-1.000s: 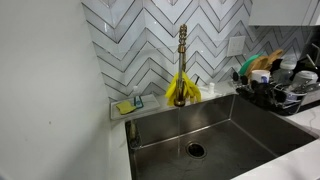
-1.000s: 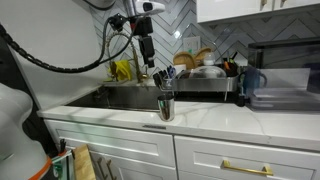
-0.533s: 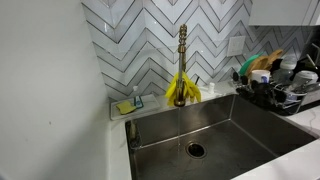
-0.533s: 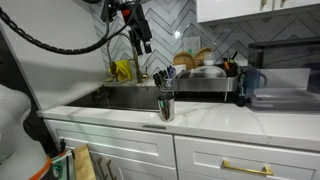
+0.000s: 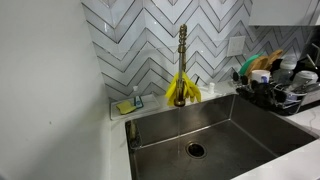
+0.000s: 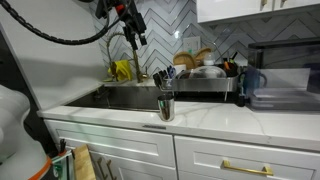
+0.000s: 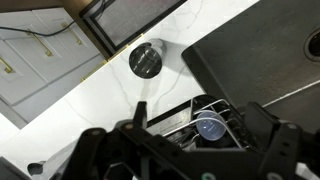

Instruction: Rinse the cup

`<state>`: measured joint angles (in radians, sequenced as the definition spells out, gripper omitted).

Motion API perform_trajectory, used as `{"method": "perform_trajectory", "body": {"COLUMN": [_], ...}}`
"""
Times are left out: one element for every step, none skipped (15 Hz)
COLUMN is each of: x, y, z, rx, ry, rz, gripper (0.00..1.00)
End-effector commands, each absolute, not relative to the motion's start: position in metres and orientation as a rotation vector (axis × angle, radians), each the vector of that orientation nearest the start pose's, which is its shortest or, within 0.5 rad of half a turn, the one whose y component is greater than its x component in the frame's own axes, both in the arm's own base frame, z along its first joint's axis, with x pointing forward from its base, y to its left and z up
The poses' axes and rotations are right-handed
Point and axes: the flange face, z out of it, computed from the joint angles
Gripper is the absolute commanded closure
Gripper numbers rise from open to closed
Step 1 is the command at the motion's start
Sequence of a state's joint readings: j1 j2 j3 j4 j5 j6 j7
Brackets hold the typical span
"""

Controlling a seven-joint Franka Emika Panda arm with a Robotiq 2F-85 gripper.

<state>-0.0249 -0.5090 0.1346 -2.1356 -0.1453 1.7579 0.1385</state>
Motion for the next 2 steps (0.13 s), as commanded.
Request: {"method": "perform_trajectory", "body": {"x": [0.4065,0.4066], "y": [0.0436,0.0436], "z": [0.6161,0.6161], "rx": [-3.325,-3.325], "ry": [0.04,0.04], "rz": [-0.25,-0.249], "gripper": [0.0,0.0]}}
